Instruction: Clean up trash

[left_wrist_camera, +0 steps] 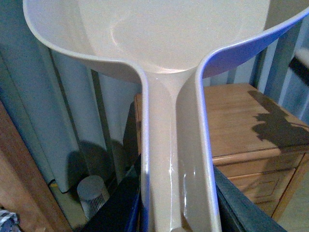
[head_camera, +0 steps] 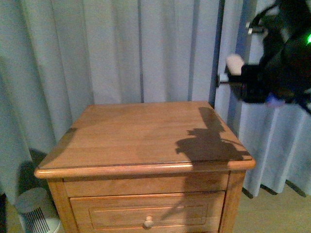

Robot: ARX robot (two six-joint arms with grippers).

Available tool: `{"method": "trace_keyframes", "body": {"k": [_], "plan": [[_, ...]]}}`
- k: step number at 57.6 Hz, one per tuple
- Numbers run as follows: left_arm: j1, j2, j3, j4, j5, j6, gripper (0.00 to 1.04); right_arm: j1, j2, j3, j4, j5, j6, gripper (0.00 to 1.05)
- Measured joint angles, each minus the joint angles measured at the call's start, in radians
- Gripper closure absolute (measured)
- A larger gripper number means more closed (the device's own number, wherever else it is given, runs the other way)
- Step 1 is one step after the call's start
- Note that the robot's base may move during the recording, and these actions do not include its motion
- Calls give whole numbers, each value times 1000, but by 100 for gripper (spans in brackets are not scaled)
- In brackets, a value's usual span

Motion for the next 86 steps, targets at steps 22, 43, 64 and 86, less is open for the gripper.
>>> {"method": "trace_keyframes", "body": {"k": [22, 43, 64, 86], "plan": [[0, 0, 0, 0, 0, 0, 78, 98, -604, -423, 302, 117, -345, 83], [0, 0, 0, 0, 0, 0, 78, 262, -1169, -678, 88, 337, -358, 83], [0, 0, 0, 0, 0, 0, 78, 204, -1239, -741, 24, 320, -315, 83], [-5, 1, 0, 0, 11, 1, 78, 196, -1238, -741, 6, 326, -280, 83]]}}
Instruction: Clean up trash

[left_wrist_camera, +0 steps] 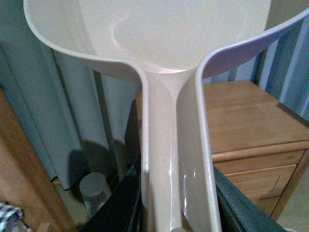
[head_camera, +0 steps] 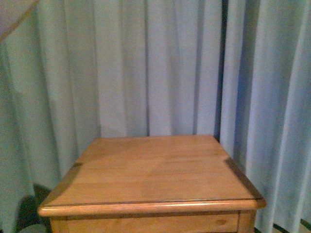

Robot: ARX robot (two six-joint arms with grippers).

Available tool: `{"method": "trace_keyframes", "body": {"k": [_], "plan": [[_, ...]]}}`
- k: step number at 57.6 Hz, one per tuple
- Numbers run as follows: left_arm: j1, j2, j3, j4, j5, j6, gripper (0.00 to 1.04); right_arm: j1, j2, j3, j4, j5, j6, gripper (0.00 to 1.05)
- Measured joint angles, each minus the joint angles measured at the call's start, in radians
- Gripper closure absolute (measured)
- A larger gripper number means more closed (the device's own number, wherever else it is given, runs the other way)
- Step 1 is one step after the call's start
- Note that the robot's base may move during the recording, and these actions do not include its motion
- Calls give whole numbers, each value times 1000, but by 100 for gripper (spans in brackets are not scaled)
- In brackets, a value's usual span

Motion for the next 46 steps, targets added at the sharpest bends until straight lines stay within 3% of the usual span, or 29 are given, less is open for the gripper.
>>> {"method": "trace_keyframes", "body": {"k": [46], "plan": [[0, -1, -4, 2, -13, -3, 78, 1, 3, 0, -2, -13, 1, 83]]}}
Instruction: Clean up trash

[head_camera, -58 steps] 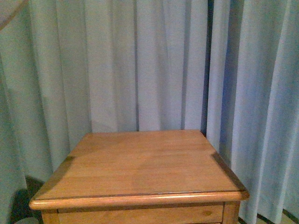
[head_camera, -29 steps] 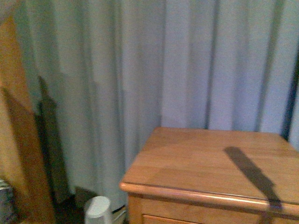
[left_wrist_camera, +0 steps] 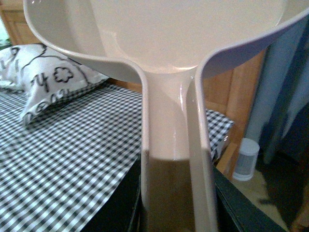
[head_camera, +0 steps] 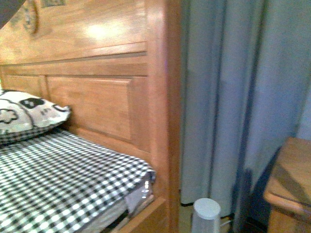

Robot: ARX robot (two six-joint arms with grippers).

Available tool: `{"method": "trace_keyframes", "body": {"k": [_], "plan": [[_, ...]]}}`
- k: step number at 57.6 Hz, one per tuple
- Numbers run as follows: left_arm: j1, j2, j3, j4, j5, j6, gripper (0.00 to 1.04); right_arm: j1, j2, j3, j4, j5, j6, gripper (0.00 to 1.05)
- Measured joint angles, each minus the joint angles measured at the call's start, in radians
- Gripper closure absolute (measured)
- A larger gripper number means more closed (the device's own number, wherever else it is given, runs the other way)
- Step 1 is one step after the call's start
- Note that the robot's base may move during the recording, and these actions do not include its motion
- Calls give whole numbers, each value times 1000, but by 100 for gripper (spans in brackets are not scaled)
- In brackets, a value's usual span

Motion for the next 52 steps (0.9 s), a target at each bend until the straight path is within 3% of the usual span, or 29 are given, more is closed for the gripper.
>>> {"method": "trace_keyframes", "body": {"k": [52], "plan": [[2, -3, 0, 0, -7, -1, 78, 1, 0, 0, 0, -4, 0, 84]]}}
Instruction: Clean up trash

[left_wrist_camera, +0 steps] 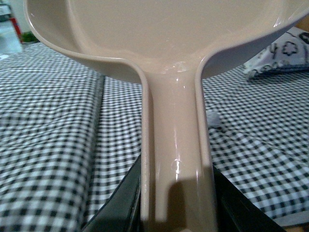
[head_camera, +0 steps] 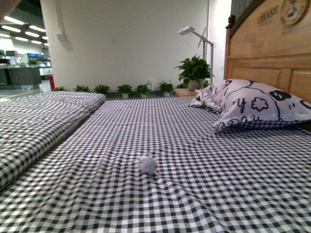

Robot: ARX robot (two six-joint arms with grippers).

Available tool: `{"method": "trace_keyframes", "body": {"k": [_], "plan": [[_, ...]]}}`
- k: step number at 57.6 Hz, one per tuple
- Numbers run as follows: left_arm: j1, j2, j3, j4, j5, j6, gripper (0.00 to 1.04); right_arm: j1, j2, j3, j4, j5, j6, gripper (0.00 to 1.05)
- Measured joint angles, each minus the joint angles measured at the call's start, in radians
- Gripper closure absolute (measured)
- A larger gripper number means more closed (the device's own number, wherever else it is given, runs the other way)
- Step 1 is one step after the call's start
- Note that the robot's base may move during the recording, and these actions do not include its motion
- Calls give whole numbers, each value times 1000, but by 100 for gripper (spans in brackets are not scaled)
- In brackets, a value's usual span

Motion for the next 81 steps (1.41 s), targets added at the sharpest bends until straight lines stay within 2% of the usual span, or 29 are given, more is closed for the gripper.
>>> {"method": "trace_keyframes", "body": {"k": [16, 22, 26, 30, 41, 58, 69, 81], "plan": [[0, 0, 0, 0, 12, 0, 78, 0, 5, 0, 0, 5, 0, 84], [0, 60, 59, -154, 5, -84, 78, 0, -4, 1, 0, 5, 0, 84], [11, 202, 88, -135, 32, -65, 78, 0, -2, 1, 0, 2, 0, 84], [10, 370, 129, -48, 82, 44, 78, 0, -2, 1, 0, 2, 0, 84], [-20, 675, 259, 49, 117, 339, 78, 0, -2, 1, 0, 2, 0, 84], [-48, 1027, 405, -80, 126, 795, 78, 0, -2, 1, 0, 2, 0, 84], [-51, 1193, 523, -91, 129, 946, 78, 0, -2, 1, 0, 2, 0, 84], [-30, 1333, 673, -151, 177, 979, 78, 0, -2, 1, 0, 2, 0, 84]]}}
